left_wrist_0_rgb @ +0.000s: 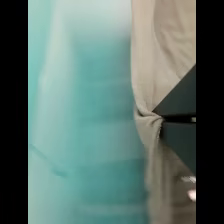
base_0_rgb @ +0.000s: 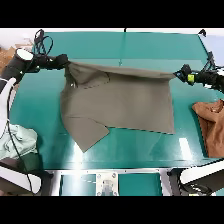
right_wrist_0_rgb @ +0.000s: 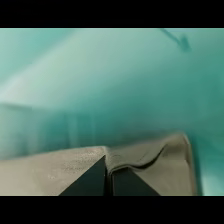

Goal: Fold the shirts.

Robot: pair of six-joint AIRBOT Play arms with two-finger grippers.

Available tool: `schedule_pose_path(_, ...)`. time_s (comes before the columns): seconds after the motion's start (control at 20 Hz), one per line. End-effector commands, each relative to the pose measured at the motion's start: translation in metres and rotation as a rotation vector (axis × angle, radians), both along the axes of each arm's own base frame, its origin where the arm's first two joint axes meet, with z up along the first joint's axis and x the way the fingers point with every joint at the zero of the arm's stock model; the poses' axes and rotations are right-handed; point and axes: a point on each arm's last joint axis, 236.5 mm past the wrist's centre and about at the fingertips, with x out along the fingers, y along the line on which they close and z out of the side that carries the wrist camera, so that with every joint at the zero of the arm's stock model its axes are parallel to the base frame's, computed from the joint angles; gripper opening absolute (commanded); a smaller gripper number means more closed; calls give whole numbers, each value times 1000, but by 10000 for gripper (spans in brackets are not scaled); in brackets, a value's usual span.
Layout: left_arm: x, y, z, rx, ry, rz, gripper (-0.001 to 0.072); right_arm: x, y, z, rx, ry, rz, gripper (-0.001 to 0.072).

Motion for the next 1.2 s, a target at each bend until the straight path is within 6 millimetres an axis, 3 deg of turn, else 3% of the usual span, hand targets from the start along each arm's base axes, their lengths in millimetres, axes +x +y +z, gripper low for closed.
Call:
schedule_pose_path(0.0,-24,15,-37,138,138,-61,24,-39,6,-36,-65,183,116,13)
schedule_pose_path(0.3,-69,15,-78,188,311,-156,24,-109,18,-81,-81,371,142,13)
schedule_pose_path(0.45,-86,14,-99,185,372,-169,24,-119,22,-90,-66,399,147,14)
schedule_pose_path(0.6,-91,14,-109,183,390,-167,24,-120,23,-90,-60,405,143,16)
schedule_pose_path(0.65,-91,12,-109,183,388,-167,25,-121,24,-89,-52,408,145,32)
schedule_pose_path(0.7,-91,11,-108,173,388,-166,28,-123,27,-87,-44,416,158,195)
schedule_pose_path(0.75,-93,9,-105,165,398,-178,269,-127,29,-83,-30,428,180,258)
schedule_pose_path(0.8,-96,8,-99,159,416,-189,568,-133,28,-76,-15,452,199,211)
schedule_pose_path(0.85,-101,9,-88,143,449,-198,546,-140,23,-69,-5,483,196,193)
schedule_pose_path(0.9,-108,12,-77,131,485,-212,462,-149,16,-61,-7,506,181,193)
schedule_pose_path(0.95,-117,17,-66,120,526,-228,308,-158,8,-53,-15,526,158,192)
schedule_pose_path(1.0,-129,24,-56,107,574,-241,18,-169,1,-45,-23,542,127,146)
schedule_pose_path(1.05,-143,32,-50,95,625,-234,23,-180,-2,-38,-35,543,109,31)
schedule_pose_path(1.15,-174,51,-42,139,706,-217,22,-213,-2,-32,-46,573,57,15)
